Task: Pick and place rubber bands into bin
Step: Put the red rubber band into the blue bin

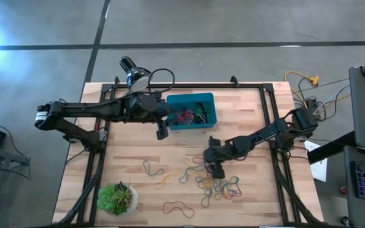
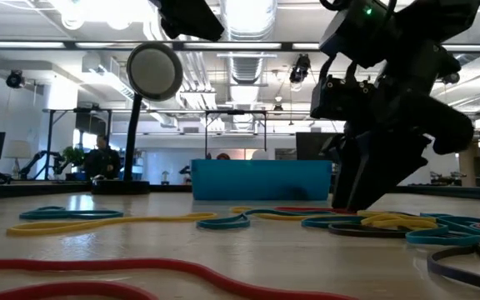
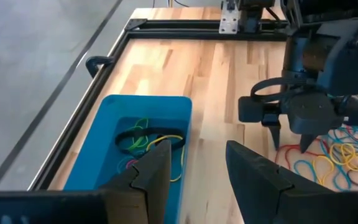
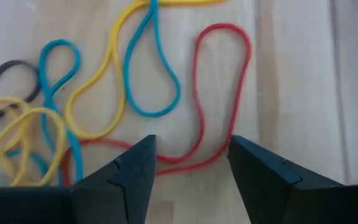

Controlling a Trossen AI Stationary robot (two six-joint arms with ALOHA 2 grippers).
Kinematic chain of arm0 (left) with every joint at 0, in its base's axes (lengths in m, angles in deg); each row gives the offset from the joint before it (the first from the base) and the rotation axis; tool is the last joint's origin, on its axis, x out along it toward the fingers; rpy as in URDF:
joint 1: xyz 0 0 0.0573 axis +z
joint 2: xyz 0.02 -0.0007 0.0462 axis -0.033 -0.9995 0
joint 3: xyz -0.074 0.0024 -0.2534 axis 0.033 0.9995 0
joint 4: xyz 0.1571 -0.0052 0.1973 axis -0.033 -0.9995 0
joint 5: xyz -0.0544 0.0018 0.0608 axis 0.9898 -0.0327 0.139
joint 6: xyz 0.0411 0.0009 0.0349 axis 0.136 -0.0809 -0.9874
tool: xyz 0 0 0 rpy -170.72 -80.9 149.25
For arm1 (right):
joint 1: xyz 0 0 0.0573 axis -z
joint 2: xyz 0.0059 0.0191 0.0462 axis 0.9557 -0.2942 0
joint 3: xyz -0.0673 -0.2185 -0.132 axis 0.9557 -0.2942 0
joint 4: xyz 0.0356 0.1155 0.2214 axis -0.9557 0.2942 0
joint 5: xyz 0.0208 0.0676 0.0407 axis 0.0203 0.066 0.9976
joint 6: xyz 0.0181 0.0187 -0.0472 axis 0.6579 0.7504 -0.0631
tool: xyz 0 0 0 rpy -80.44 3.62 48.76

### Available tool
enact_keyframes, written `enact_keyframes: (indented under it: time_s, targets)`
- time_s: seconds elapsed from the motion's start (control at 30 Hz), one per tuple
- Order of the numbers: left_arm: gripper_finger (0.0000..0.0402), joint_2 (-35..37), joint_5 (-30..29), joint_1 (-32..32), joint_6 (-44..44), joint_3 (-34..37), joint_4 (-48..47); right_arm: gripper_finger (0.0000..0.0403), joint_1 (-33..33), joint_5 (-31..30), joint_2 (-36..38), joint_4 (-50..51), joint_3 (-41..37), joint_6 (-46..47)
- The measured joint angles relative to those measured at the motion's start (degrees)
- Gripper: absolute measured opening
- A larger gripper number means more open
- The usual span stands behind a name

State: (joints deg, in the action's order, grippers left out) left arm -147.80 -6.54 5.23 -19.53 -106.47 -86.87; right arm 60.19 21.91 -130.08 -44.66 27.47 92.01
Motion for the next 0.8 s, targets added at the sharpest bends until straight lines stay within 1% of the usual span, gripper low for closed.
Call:
enact_keyframes:
  time_s: [0.2,0.27,0.53,0.67,0.8]
  targets:
    - [0.0139,0.0,0.0,-0.1,0.0,0.0,0.0,0.0191,-0.1,-7.2,-1.3,2.8,0.7,0.6]
    - [0.0139,0.0,0.0,-0.1,0.0,0.0,0.0,0.0188,0.0,-8.5,-2.1,3.2,0.8,1.1]
    - [0.0139,0.0,0.0,-0.1,1.4,0.6,-0.1,0.0161,0.0,-8.8,-3.1,3.4,0.8,4.4]
    - [0.0139,0.0,0.0,-0.4,1.6,1.3,0.0,0.0144,0.0,-10.7,-3.1,6.1,1.0,12.3]
    - [0.0139,0.0,0.0,-0.8,2.6,2.3,0.1,0.0130,-0.2,-11.4,-3.1,6.4,1.0,16.7]
